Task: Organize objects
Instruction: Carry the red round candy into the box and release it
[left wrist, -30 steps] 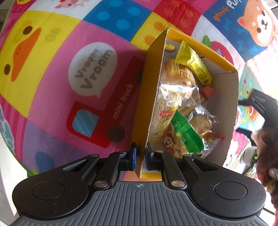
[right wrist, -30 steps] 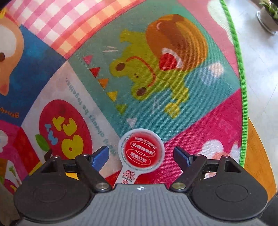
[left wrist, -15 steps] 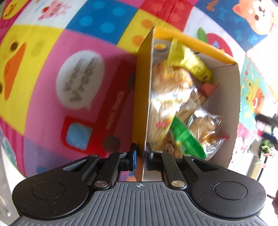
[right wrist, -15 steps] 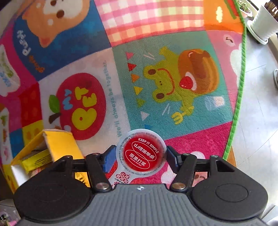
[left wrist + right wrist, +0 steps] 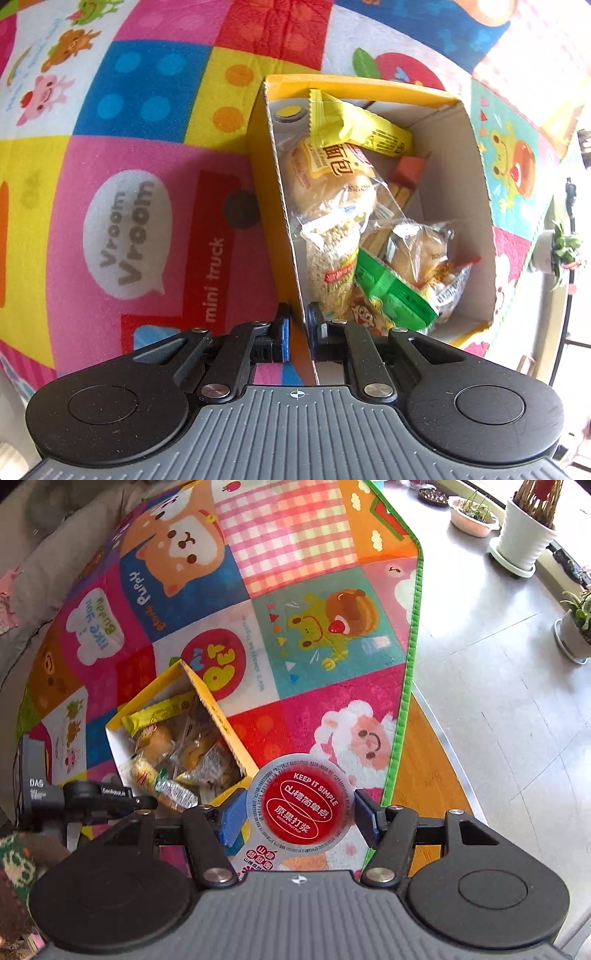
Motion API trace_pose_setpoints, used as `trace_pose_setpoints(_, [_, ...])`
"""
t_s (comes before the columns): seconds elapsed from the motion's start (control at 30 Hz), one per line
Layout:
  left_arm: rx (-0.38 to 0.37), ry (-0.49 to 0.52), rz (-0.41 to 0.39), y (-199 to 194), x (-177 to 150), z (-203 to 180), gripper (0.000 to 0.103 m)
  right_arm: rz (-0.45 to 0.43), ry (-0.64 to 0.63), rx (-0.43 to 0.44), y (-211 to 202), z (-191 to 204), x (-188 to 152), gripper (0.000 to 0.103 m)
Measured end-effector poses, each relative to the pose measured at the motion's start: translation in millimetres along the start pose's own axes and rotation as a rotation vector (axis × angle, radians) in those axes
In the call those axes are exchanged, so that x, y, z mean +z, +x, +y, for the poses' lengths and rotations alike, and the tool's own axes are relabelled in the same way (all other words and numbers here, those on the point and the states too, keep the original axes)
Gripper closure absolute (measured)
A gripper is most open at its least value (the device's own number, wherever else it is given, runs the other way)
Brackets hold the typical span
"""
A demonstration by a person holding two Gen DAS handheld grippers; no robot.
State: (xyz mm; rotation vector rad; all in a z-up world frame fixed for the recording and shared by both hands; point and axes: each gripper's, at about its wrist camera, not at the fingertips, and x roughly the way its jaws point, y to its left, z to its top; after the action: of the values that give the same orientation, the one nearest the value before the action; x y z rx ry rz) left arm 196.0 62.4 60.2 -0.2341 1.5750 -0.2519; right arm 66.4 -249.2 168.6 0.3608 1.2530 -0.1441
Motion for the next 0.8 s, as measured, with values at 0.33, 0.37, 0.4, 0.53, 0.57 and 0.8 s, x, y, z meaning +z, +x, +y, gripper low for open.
trace_pose_setpoints(0.33, [0.008, 0.093, -0.002, -6.0, -14.3, -3.1, 0.091, -0.015, 0.013, 0.050, -34.6, 26.6, -62.4, 0.042])
trace_pose_setpoints(0.37, [0.007, 0.102, -0.002, -5.8, -13.8, -3.6, 0.091, -0.014, 0.005, 0.054, -35.4, 30.2, -66.1, 0.042])
trace_pose_setpoints(0.4, [0.007, 0.110, -0.003, -5.6, -13.7, -4.3, 0.091, -0.016, -0.004, 0.056, -37.1, 35.2, -70.8, 0.042])
trace_pose_setpoints(0.53, [0.012, 0.133, -0.008, -2.9, -12.4, -11.9, 0.090, -0.019, -0.039, 0.075, -43.1, 51.5, -85.4, 0.042])
trace_pose_setpoints(0.57, [0.009, 0.133, -0.008, -4.5, -14.2, -10.2, 0.090, -0.019, -0.049, 0.078, -44.3, 55.6, -88.3, 0.042])
trace_pose_setpoints(0.8, [-0.025, 0.130, 0.000, -5.4, -15.0, -1.2, 0.090, -0.021, -0.110, 0.050, -49.1, 76.1, -90.6, 0.042])
